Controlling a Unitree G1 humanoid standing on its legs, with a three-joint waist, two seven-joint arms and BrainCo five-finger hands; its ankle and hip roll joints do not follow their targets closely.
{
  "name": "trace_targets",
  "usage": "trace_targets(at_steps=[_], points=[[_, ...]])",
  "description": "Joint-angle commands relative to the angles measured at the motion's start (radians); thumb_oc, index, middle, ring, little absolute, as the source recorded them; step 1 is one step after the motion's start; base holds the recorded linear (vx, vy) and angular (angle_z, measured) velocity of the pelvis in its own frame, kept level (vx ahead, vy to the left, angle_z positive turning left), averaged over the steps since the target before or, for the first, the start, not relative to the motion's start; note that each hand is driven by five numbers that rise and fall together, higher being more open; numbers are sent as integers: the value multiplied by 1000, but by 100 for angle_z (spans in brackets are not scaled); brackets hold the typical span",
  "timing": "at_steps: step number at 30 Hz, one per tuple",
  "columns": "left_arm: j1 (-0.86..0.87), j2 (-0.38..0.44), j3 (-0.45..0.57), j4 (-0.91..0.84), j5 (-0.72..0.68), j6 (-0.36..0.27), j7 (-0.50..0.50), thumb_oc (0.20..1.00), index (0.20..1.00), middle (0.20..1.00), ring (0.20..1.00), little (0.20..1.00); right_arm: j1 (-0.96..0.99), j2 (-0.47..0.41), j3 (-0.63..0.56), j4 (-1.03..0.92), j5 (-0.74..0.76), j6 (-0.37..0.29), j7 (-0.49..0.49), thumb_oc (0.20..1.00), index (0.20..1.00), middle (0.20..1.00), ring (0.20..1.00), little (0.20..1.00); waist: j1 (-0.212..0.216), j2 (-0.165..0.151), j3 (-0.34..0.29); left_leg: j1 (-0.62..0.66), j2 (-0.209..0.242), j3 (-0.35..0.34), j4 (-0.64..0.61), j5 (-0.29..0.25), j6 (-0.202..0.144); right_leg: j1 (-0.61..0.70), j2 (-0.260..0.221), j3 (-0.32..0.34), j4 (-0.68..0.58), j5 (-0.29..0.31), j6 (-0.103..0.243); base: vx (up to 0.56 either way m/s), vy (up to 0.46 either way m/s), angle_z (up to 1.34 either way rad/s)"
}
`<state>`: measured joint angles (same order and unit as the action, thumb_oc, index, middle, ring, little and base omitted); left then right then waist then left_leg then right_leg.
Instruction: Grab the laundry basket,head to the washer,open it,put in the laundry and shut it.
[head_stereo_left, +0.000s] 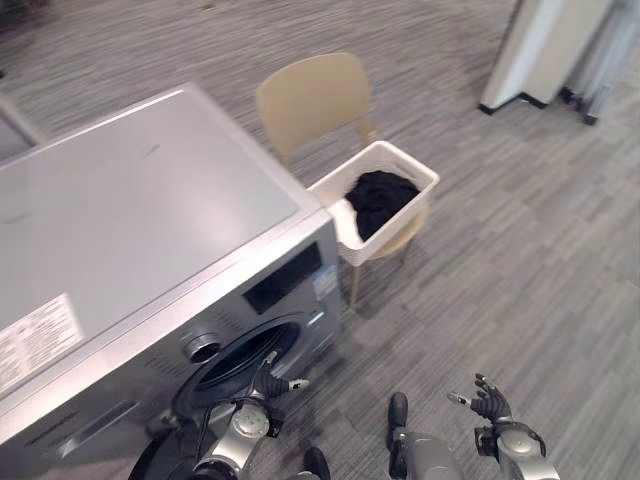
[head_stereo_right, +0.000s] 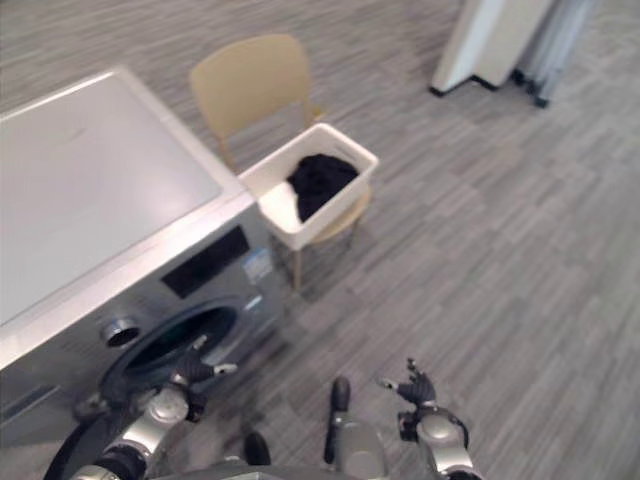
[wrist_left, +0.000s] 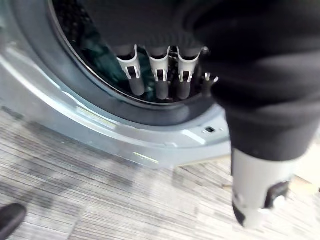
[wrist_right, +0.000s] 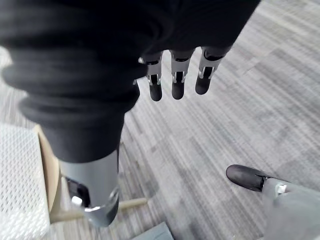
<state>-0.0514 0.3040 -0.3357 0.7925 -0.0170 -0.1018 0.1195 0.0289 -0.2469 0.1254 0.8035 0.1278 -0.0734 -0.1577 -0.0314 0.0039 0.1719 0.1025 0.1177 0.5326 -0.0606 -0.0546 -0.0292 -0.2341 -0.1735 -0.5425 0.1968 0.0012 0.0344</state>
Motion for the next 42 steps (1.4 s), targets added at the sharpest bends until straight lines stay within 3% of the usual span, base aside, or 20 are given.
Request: trace_targets(at_steps=[1, 3, 4, 6, 7, 10, 13, 18, 22, 24, 26, 27, 29, 30, 31, 33, 35, 37, 39, 42], points=[[-31, -12, 13, -1, 39, -14, 12, 1000, 1000, 1000, 1000, 1000, 0, -51, -13, -64, 2, -27, -26, 1000, 1000, 1000, 1000, 1000, -2, 4, 30, -55, -34, -176, 68, -67, 8, 106, 16, 122, -130, -42, 98, 98, -128, -194], [-24, -21, 20, 19, 38, -16, 12, 1000, 1000, 1000, 1000, 1000, 22, -56, -11, -82, 3, -24, -22, 1000, 1000, 1000, 1000, 1000, -22, 12, 25, -37, -14, -138, 112, -92, -2, 103, 21, 162, -131, -50, 91, 185, -226, -51], [-21, -36, 21, 24, 30, -27, 2, 1000, 1000, 1000, 1000, 1000, 47, -74, -17, -105, -1, -26, -17, 1000, 1000, 1000, 1000, 1000, -27, 17, 40, -64, 33, -130, 259, -117, -9, 134, 43, 195, -143, -63, 71, 163, -243, -52], [-22, -47, 21, 26, 19, -31, -1, 1000, 1000, 1000, 1000, 1000, 49, -85, -16, -104, -3, -24, -14, 1000, 1000, 1000, 1000, 1000, -25, 20, 57, -93, 63, -141, 347, -104, -12, 152, 57, 210, -149, -70, 56, 86, -203, -62], [-29, -58, 18, 28, 1, -36, -3, 1000, 1000, 1000, 1000, 1000, 34, -104, -11, -91, -4, -21, -16, 1000, 1000, 1000, 1000, 1000, -5, 26, 89, -156, 77, -225, 473, -43, -33, 175, 88, 235, -153, -87, 23, 50, -183, -59], [-37, -66, 2, 29, -5, -36, -3, 1000, 1000, 1000, 1000, 1000, 36, -110, -8, -101, 1, -21, -14, 1000, 1000, 1000, 1000, 1000, 4, 22, 106, -220, 33, -319, 506, -56, -31, 195, 102, 258, -162, -104, 12, 87, -124, -60], [-44, -79, -15, 25, -3, -27, 12, 1000, 1000, 1000, 1000, 1000, 32, -109, 1, -120, 11, -28, -16, 1000, 1000, 1000, 1000, 1000, 17, 9, 115, -291, -56, -382, 405, -63, -13, 209, 102, 289, -184, -107, 21, 163, -38, -24], [-47, -81, -18, 22, 2, -17, 25, 1000, 1000, 1000, 1000, 1000, 12, -114, 16, -90, 10, -32, -33, 1000, 1000, 1000, 1000, 1000, 63, 52, 120, -388, -122, -451, 105, 124, -39, 278, 179, 333, -200, -160, 20, 292, 9, -31], [-22, -79, -3, 15, 7, -15, 25, 1000, 1000, 1000, 1000, 1000, 16, -116, 6, -83, 2, -28, -41, 1000, 1000, 1000, 1000, 1000, 85, 54, 114, -435, -118, -333, 37, 160, -39, 362, 194, 350, -193, -220, 19, 384, 62, -14], [-5, -80, 13, 20, 2, -16, 23, 1000, 1000, 1000, 1000, 1000, 24, -104, 17, -81, -11, -25, -24, 1000, 1000, 1000, 1000, 1000, 96, 56, 92, -393, -109, -327, 13, 202, -17, 390, 202, 360, -189, -231, 27, 442, 120, -12], [6, -80, 21, 20, -1, -18, 26, 1000, 1000, 1000, 1000, 1000, 21, -99, 25, -77, -21, -25, -21, 1000, 1000, 1000, 1000, 1000, 103, 44, 80, -397, -112, -331, 42, 197, -9, 404, 191, 364, -186, -235, 32, 349, 78, -15], [12, -66, 28, 20, -4, -21, 28, 1000, 1000, 1000, 1000, 1000, 14, -83, 32, -60, -22, -24, -13, 1000, 1000, 1000, 1000, 1000, 123, 7, 63, -391, -118, -331, 85, 171, 8, 417, 157, 358, -165, -245, 49, 384, 62, -20], [22, -48, 45, 3, -21, -20, 29, 1000, 1000, 1000, 1000, 1000, 2, -77, 41, -56, -30, -24, -8, 1000, 1000, 1000, 1000, 1000, 151, -21, 41, -371, -126, -337, 113, 132, 31, 395, 125, 348, -62, -234, 76, 421, 96, 1], [24, -38, 50, -3, -24, -20, 30, 1000, 1000, 1000, 1000, 1000, -4, -77, 44, -58, -35, -25, -3, 1000, 1000, 1000, 1000, 1000, 157, -31, 44, -352, -136, -344, 119, 113, 45, 370, 104, 339, 32, -205, 97, 348, 150, 30], [27, -21, 63, -11, -29, -18, 33, 1000, 1000, 1000, 1000, 1000, -24, -79, 47, -52, -44, -21, 2, 1000, 1000, 1000, 1000, 1000, 163, -37, 52, -307, -153, -358, 123, 75, 75, 312, 69, 328, 195, -124, 139, 226, 118, 27], [26, -13, 67, -9, -34, -19, 40, 1000, 1000, 1000, 1000, 1000, -35, -78, 51, -56, -43, -24, 1, 1000, 1000, 1000, 1000, 1000, 161, -31, 60, -273, -156, -383, 115, 63, 86, 252, 65, 330, 286, -80, 143, 212, 35, 24], [22, -11, 69, -11, -36, -21, 50, 1000, 1000, 1000, 1000, 1000, -45, -84, 53, -63, -46, -26, 2, 1000, 1000, 1000, 1000, 1000, 148, -5, 72, -222, -153, -437, 90, 56, 89, 150, 84, 334, 337, -119, 114, 233, -47, 83], [16, -13, 67, -10, -40, -25, 54, 1000, 1000, 1000, 1000, 1000, -54, -92, 55, -69, -41, -27, 3, 1000, 1000, 1000, 1000, 1000, 129, 10, 86, -198, -157, -490, 81, 57, 78, 116, 102, 340, 230, -165, 88, 189, -129, 93], [13, -15, 60, -4, -31, -28, 54, 1000, 1000, 1000, 1000, 1000, -54, -103, 59, -76, -28, -32, 3, 1000, 1000, 1000, 1000, 1000, 106, 16, 92, -186, -171, -560, 83, 54, 71, 78, 149, 429, 102, -158, 70, 200, -184, 147], [-7, -29, 41, 27, -13, -22, 41, 1000, 1000, 1000, 1000, 1000, -52, -116, 60, -68, -19, -28, -1, 1000, 1000, 1000, 1000, 1000, 73, 9, 98, -186, -217, -687, 107, 40, 54, 46, 219, 694, -37, -104, 74, 169, -232, 151]])
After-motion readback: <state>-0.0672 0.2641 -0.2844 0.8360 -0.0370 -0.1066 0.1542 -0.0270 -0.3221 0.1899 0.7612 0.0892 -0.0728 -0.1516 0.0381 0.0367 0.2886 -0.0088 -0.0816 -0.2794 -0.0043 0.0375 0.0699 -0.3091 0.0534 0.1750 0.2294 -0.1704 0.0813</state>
